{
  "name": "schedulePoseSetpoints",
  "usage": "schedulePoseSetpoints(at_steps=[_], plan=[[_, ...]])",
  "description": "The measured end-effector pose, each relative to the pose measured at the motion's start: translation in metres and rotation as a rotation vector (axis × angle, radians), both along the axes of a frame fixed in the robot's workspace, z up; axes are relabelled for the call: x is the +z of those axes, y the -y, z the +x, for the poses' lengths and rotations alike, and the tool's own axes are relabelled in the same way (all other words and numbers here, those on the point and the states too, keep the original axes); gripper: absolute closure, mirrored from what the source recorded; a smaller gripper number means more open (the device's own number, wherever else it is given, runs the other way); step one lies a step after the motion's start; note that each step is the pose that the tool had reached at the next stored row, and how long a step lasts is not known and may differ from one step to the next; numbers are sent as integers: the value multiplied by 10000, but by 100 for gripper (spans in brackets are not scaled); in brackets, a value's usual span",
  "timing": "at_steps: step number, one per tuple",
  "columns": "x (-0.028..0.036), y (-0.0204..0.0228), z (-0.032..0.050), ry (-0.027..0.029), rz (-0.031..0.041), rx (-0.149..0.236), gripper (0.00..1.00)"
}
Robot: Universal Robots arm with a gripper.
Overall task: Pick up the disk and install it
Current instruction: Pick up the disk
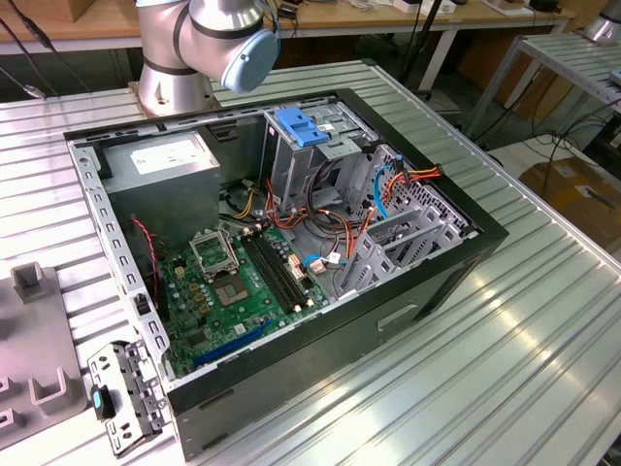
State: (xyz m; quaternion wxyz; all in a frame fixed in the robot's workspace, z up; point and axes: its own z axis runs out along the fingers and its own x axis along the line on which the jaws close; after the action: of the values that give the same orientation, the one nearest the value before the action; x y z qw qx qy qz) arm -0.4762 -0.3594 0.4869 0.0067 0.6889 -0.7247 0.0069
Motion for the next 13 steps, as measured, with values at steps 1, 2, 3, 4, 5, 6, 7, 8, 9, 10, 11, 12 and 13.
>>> schedulePoseSetpoints(at_steps=[1, 2, 3, 4, 5, 6, 7, 8, 9, 10, 11, 12, 13], plan=[[7, 0, 0, -6, 0, 0, 63], [7, 0, 0, -6, 1, 0, 63], [7, 0, 0, -6, 1, 0, 63], [7, 0, 0, -7, 0, 0, 63], [7, 0, 0, -8, 0, 0, 63], [7, 0, 0, -9, 0, 0, 63], [8, 0, 0, -9, 0, 0, 63], [8, 0, 1, -10, 0, 0, 63], [8, 0, 1, -10, 0, 0, 63], [8, 0, 1, -9, 0, 0, 63], [8, 0, 3, -9, 0, 0, 63], [8, 0, 6, -9, 0, 1, 63], [8, 0, 10, -10, -1, 1, 63]])
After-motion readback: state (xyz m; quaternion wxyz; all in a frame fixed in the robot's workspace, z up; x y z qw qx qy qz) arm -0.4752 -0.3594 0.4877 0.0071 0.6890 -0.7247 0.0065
